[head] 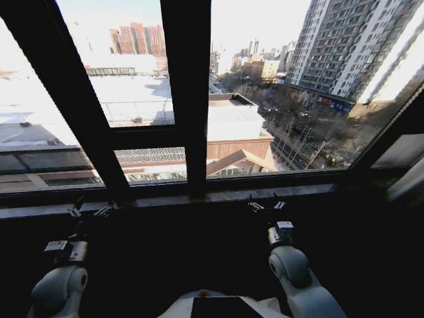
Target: Open the curtains by pulling them apart, changing their state from closed to fully open.
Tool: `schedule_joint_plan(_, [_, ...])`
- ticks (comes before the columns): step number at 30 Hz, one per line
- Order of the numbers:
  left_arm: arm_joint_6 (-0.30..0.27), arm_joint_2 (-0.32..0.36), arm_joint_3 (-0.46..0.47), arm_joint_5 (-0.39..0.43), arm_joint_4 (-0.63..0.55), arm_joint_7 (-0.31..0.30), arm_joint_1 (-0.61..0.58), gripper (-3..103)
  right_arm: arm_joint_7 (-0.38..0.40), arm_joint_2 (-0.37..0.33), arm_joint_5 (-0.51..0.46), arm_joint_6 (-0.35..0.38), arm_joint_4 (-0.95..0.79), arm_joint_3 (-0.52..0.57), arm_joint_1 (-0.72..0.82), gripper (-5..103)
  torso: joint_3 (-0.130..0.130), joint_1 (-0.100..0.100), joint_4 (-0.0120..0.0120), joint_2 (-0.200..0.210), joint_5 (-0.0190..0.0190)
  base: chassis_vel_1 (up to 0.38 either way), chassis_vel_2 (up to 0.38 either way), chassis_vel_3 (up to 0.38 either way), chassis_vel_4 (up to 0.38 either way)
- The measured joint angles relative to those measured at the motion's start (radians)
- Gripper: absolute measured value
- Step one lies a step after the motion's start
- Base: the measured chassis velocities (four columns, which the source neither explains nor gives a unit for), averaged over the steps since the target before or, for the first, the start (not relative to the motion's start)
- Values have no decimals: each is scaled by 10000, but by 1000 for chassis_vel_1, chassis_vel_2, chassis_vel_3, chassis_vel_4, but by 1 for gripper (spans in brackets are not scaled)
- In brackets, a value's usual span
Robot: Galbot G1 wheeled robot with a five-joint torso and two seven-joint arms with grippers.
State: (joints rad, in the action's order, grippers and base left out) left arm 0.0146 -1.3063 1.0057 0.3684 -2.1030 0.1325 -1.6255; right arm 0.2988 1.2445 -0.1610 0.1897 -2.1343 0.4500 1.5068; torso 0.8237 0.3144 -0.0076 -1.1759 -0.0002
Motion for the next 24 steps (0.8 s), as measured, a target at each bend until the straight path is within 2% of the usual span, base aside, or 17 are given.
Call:
schedule_joint_plan(10, [246, 37, 73, 3, 15, -5, -93, 100, 8, 103, 89, -33, -106, -115, 23, 100, -5, -10, 2, -6, -4, 342, -382, -363, 394])
schedule_joint_plan(13, [319, 38, 57, 5, 41, -3, -95, 100, 13, 134, 136, -37, -114, -119, 71, 100, 0, -8, -4, -2, 12, 351, -374, -354, 369])
schedule_joint_plan(17, [412, 24, 32, 5, 99, 0, -129, 100, 14, 151, 186, -49, -126, -120, 110, 100, 2, 2, 0, 2, -2, 318, -347, -302, 363])
schedule_joint_plan(20, [464, 7, 8, 0, 129, 0, -133, 100, 14, 154, 213, -64, -128, -127, 125, 100, -1, -3, 0, 0, 2, 306, -300, -260, 333])
schedule_joint_plan(24, [517, -41, -46, -42, 202, 3, -105, 100, -37, 161, 375, -471, 96, -202, 121, 100, 0, -2, 0, 0, 4, 365, -373, -382, 382])
